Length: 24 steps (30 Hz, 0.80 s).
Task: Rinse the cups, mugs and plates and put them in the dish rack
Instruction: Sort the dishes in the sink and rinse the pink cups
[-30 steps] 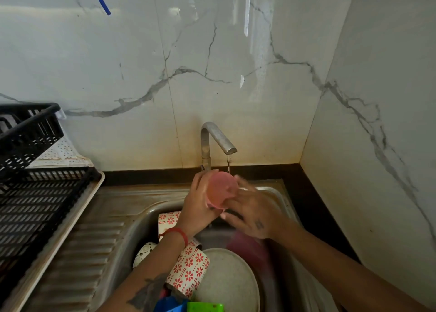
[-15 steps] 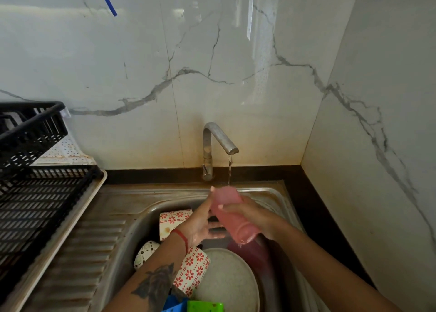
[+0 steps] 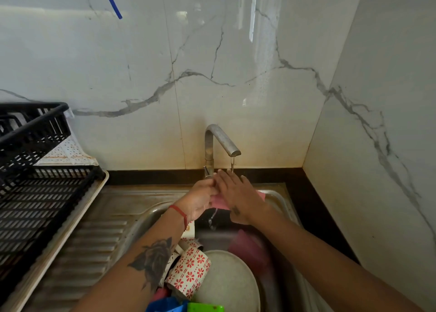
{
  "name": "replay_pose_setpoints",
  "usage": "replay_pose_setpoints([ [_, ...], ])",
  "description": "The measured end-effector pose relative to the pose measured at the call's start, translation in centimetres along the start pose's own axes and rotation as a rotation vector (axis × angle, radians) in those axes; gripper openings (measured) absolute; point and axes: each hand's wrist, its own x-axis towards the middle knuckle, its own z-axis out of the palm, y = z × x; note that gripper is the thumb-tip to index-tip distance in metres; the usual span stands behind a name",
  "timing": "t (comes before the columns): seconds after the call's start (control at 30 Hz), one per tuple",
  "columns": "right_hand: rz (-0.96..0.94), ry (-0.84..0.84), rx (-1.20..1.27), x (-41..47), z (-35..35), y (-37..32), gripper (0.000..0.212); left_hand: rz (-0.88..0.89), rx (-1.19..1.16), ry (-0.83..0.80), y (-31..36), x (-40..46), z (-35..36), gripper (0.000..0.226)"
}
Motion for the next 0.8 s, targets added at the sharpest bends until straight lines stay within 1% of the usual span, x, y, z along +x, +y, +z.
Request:
replay_pose_setpoints([
  [0.07,-0.043,0.003,0.069,1.1,-0.6,0.2,0.099,-0.003,-0.003,-0.017,0.3,0.0,-0.1,0.026],
  [0.1,-0.045,-0.014,0.171,1.5,-1.3,0.6,0.102,0.016,-0.020,-0.039,0.3,-0.1,-0.3,0.025],
  [0.13,-0.030,-0.047,0.324,1.8,-2.0,1.4,0.106,0.048,-0.047,-0.060,0.2,-0.1,-0.6,0.025],
  [0.2,0.030,-0.164,0.649,1.9,-3.8,3.5,0.110,0.126,-0.128,-0.074,0.1,-0.5,-1.5,0.027],
  [0.23,0.070,-0.230,0.752,1.7,-4.4,4.6,0.108,0.152,-0.168,-0.067,0.1,-0.7,-2.0,0.029],
  [0.27,0.107,-0.286,0.803,1.4,-4.8,5.4,0.104,0.164,-0.190,-0.068,0.0,-0.9,-2.5,0.031],
  [0.33,0.159,-0.314,0.776,0.9,-4.7,5.6,0.099,0.163,-0.179,-0.092,-0.2,-1.1,-2.9,0.030],
  [0.4,0.185,-0.226,0.650,0.7,-3.6,4.5,0.102,0.145,-0.144,-0.099,-0.1,-0.9,-2.8,0.032],
  [0.47,0.144,-0.109,0.407,0.7,-2.2,2.7,0.106,0.120,-0.087,-0.101,0.4,-0.6,-2.2,0.042],
  [0.53,0.085,-0.012,0.261,0.7,-0.8,1.6,0.109,0.100,-0.008,-0.103,0.6,-0.3,-1.6,0.047],
  [0.6,0.017,0.004,0.204,0.7,-0.1,1.2,0.112,0.079,-0.018,-0.114,0.4,0.0,-1.3,0.045],
  [0.67,-0.017,-0.032,0.233,0.6,-0.4,1.6,0.115,0.084,-0.042,-0.122,0.1,0.0,-1.4,0.045],
  [0.7,-0.010,-0.066,0.314,0.5,-0.7,2.0,0.116,0.097,-0.046,-0.137,0.0,-0.1,-1.5,0.047],
  [0.73,0.003,-0.110,0.450,0.5,-1.2,2.5,0.116,0.111,-0.054,-0.156,-0.2,-0.2,-1.6,0.049],
  [0.77,0.016,-0.160,0.654,0.4,-1.7,3.1,0.113,0.124,-0.078,-0.179,-0.2,-0.3,-1.8,0.049],
  [0.8,0.036,-0.218,0.910,0.1,-2.2,3.7,0.108,0.137,-0.113,-0.202,-0.3,-0.5,-2.0,0.047],
])
